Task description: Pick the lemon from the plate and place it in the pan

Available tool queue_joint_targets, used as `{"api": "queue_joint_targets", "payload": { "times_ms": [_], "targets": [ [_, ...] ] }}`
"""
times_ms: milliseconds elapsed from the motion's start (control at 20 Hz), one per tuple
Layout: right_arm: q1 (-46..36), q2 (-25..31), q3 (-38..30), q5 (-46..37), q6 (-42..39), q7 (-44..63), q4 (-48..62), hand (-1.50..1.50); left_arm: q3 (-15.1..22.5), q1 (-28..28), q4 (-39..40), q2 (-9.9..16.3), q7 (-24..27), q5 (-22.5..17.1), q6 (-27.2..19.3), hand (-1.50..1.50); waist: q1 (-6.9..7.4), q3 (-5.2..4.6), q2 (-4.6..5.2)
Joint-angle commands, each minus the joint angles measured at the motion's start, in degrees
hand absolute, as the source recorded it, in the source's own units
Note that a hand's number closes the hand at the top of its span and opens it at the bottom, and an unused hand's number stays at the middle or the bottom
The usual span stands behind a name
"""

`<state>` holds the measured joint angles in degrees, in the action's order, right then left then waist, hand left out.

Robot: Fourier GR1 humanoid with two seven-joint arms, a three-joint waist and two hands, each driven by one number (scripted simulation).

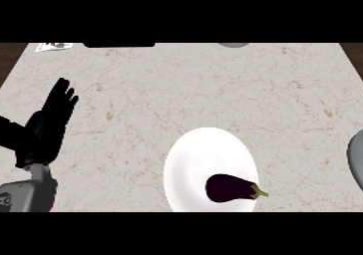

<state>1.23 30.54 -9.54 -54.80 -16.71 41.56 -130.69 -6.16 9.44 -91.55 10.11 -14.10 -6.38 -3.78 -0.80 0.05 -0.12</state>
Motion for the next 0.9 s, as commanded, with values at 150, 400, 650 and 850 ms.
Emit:
{"api": "queue_joint_targets", "payload": {
  "times_ms": [150,400,650,850],
  "targets": [
    [4.68,0.29,-18.38,9.65,10.02,-18.30,13.72,1.50,0.57,0.05,0.43,-0.69,-0.34,0.64,-0.20,0.00,0.21,0.03,0.07],
    [6.00,2.16,-26.58,14.88,14.11,-32.31,28.59,1.50,0.16,-0.74,-0.47,-0.66,-0.46,-0.14,0.49,0.00,0.45,0.03,0.10],
    [0.21,4.36,-25.07,15.22,18.89,-44.74,46.62,1.50,0.39,-0.24,-0.46,-0.45,-0.03,-0.03,1.39,0.00,1.01,0.01,0.21],
    [-1.77,4.15,-24.99,15.46,25.34,-57.64,62.17,1.50,0.50,0.64,1.55,-0.99,1.25,0.48,1.17,0.00,1.29,0.08,0.37]
  ]
}}
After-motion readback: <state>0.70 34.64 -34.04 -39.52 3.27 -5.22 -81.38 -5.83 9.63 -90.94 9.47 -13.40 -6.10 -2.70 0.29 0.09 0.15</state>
